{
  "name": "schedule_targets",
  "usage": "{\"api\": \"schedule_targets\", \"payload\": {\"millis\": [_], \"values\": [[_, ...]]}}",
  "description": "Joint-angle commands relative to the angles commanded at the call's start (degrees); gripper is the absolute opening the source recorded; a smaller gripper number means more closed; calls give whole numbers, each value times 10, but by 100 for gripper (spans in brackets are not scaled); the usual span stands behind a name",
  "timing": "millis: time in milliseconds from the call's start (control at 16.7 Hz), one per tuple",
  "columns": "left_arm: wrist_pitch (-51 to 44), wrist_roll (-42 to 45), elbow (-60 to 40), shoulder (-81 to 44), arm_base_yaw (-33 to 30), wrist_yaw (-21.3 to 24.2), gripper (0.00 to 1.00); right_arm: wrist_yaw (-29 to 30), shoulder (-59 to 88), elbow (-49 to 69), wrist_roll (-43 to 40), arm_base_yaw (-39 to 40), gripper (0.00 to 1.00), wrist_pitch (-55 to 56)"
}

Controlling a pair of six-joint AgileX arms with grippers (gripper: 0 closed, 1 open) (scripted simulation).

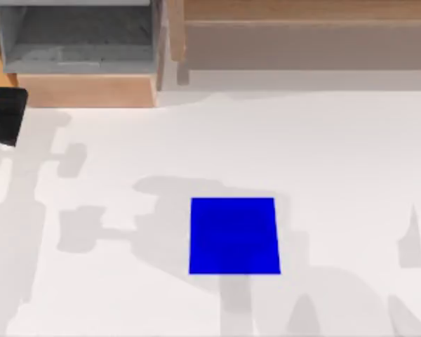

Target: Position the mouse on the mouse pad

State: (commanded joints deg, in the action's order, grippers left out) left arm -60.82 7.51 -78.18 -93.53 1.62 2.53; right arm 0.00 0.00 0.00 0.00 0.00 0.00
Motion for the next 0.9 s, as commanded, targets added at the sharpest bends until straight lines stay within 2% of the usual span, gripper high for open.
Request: {"api": "schedule_targets", "payload": {"millis": [180, 420, 660, 900], "values": [[-90, 8, -148, -168, 29, -1, 100, 0, 0, 0, 0, 0, 100, 0], [-164, 17, -322, -332, 74, -7, 100, 0, 0, 0, 0, 0, 100, 0], [-188, 24, -445, -418, 114, -16, 100, 0, 0, 0, 0, 0, 100, 0], [-188, 25, -487, -441, 132, -21, 100, 0, 0, 0, 0, 0, 100, 0]]}}
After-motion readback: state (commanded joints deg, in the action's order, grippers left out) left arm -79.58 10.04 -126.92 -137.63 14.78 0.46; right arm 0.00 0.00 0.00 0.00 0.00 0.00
